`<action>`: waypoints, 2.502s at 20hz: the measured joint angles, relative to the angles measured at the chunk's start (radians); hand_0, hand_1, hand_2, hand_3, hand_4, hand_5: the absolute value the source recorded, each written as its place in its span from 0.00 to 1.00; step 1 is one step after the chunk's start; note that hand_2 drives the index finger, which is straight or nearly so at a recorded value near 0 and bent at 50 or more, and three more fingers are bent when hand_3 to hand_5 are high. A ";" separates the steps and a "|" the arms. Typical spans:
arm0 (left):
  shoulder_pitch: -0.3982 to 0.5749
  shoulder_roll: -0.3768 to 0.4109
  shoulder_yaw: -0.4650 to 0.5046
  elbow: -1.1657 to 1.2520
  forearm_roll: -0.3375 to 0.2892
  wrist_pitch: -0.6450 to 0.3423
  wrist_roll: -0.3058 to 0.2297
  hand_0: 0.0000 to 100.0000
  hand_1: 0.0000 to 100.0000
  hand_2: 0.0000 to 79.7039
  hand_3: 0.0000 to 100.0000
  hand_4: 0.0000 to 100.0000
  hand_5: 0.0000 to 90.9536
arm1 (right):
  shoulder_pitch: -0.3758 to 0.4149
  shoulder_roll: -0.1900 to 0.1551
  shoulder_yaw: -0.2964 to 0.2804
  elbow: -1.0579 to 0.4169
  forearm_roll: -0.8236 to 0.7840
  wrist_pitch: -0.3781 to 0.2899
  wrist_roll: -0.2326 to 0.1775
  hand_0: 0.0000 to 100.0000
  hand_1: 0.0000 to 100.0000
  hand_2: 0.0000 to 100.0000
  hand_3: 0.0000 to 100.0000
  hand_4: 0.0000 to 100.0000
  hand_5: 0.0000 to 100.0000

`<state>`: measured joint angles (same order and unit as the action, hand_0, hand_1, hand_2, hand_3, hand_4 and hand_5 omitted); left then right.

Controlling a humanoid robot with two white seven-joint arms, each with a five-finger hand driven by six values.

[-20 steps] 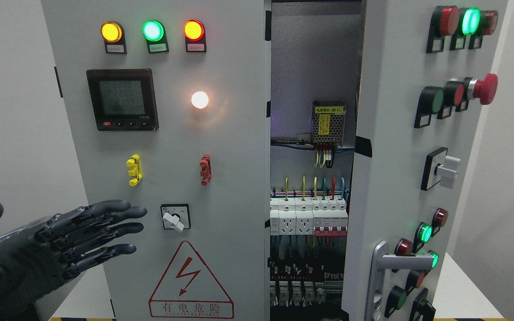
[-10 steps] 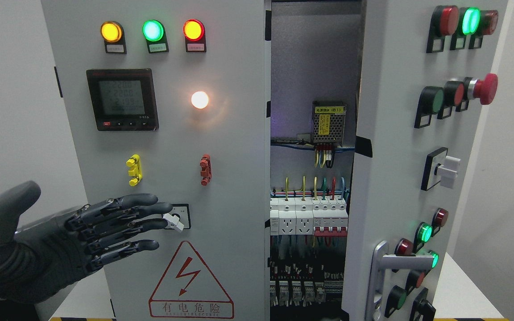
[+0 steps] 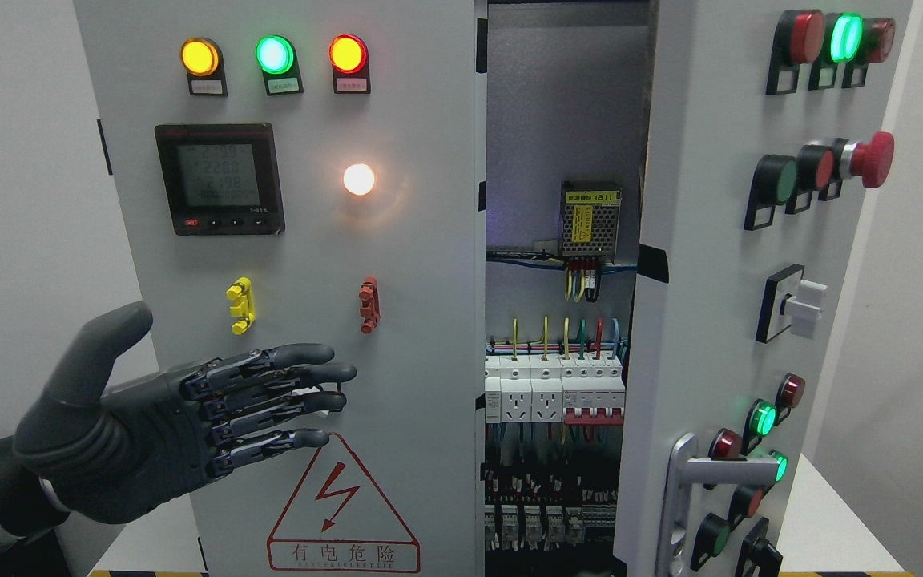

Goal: Open door with both hands
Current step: 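Raise the left hand toward the gap at the partly open door edge, then insert the left hand fingers behind the edge of the button-covered door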

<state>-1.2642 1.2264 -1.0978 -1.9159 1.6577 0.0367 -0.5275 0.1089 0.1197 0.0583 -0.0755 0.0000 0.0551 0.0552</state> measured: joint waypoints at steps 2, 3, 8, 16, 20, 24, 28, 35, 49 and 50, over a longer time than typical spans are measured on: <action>-0.031 -0.016 -0.034 0.007 0.006 0.002 0.000 0.00 0.00 0.00 0.00 0.03 0.00 | 0.000 0.000 0.000 0.000 0.000 0.000 0.000 0.00 0.00 0.00 0.00 0.00 0.00; -0.051 -0.023 -0.052 0.010 0.010 0.003 0.000 0.00 0.00 0.00 0.00 0.03 0.00 | 0.000 0.000 0.000 0.000 0.000 0.000 0.000 0.00 0.00 0.00 0.00 0.00 0.00; -0.176 -0.059 -0.153 0.026 0.064 0.005 0.000 0.00 0.00 0.00 0.00 0.03 0.00 | 0.000 0.000 0.000 0.000 0.000 0.000 0.000 0.00 0.00 0.00 0.00 0.00 0.00; -0.333 -0.124 -0.281 0.057 0.149 0.044 0.000 0.00 0.00 0.00 0.00 0.03 0.00 | 0.000 0.000 0.000 0.000 0.000 0.000 0.000 0.00 0.00 0.00 0.00 0.00 0.00; -0.384 -0.162 -0.324 0.068 0.175 0.051 0.018 0.00 0.00 0.00 0.00 0.03 0.00 | 0.000 0.000 0.000 0.000 0.000 0.000 0.000 0.00 0.00 0.00 0.00 0.00 0.00; -0.411 -0.204 -0.352 0.078 0.187 0.053 0.048 0.00 0.00 0.00 0.00 0.03 0.00 | 0.000 0.000 0.000 0.000 0.000 0.000 0.000 0.00 0.00 0.00 0.00 0.00 0.00; -0.426 -0.250 -0.371 0.087 0.192 0.054 0.089 0.00 0.00 0.00 0.00 0.03 0.00 | 0.000 0.000 0.000 0.000 0.000 0.000 0.000 0.00 0.00 0.00 0.00 0.00 0.00; -0.436 -0.332 -0.388 0.101 0.199 0.042 0.157 0.00 0.00 0.00 0.00 0.03 0.00 | 0.000 0.000 0.000 0.000 0.000 0.000 0.000 0.00 0.00 0.00 0.00 0.00 0.00; -0.435 -0.503 -0.365 0.131 0.218 0.020 0.230 0.00 0.00 0.00 0.00 0.03 0.00 | 0.000 0.000 0.000 0.000 0.000 0.000 0.000 0.00 0.00 0.00 0.00 0.00 0.00; -0.435 -0.517 -0.363 0.140 0.218 0.019 0.231 0.00 0.00 0.00 0.00 0.03 0.00 | 0.000 0.000 0.000 0.000 0.000 0.000 0.000 0.00 0.00 0.00 0.00 0.00 0.00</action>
<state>-1.6989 0.7090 -1.4609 -1.7758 1.8756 0.0562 -0.2965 0.1089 0.1197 0.0583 -0.0753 0.0000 0.0551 0.0552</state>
